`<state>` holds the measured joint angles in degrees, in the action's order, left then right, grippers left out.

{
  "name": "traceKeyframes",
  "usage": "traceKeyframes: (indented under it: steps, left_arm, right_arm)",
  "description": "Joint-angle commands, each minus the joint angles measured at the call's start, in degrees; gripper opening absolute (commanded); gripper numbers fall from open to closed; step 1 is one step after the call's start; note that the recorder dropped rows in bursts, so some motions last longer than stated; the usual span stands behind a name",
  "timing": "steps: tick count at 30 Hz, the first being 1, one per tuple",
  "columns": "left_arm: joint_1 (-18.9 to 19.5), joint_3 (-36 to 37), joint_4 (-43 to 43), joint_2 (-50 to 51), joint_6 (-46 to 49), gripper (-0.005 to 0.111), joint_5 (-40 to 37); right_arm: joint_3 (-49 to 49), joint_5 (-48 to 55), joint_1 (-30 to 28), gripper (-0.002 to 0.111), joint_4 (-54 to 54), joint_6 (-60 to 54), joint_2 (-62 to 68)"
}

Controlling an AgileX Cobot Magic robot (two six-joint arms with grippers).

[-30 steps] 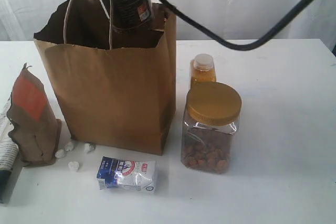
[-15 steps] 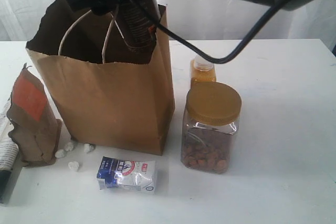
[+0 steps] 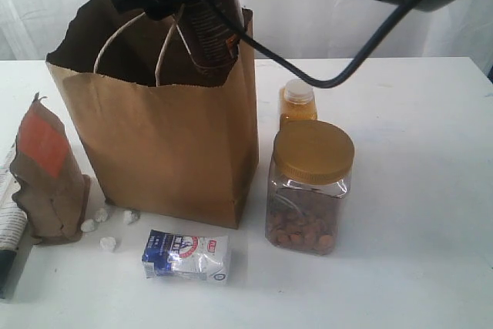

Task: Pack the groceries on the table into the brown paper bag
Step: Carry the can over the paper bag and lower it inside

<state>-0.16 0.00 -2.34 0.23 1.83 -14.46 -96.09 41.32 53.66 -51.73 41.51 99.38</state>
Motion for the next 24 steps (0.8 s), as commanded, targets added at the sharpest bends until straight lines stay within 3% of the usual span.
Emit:
traceKeyframes:
  steps: [1,19,24]
  left_arm:
    - [0.12,0.00,-0.35,-0.23,-0.31,0.000,0.27]
    - [0.12,0.00,-0.35,-0.23,-0.31,0.000,0.27]
    - [0.12,0.00,-0.35,-0.23,-0.31,0.000,0.27]
  right_arm:
    - [-0.63,-0.63,-0.52,0.063,-2.39,0.27,-0.53]
    - [-0.49,1.47,-0.65,0.063,-2.29,0.27,1.35]
    - [-0.49,1.85,-0.67,0.072,-2.29,0.27,1.35]
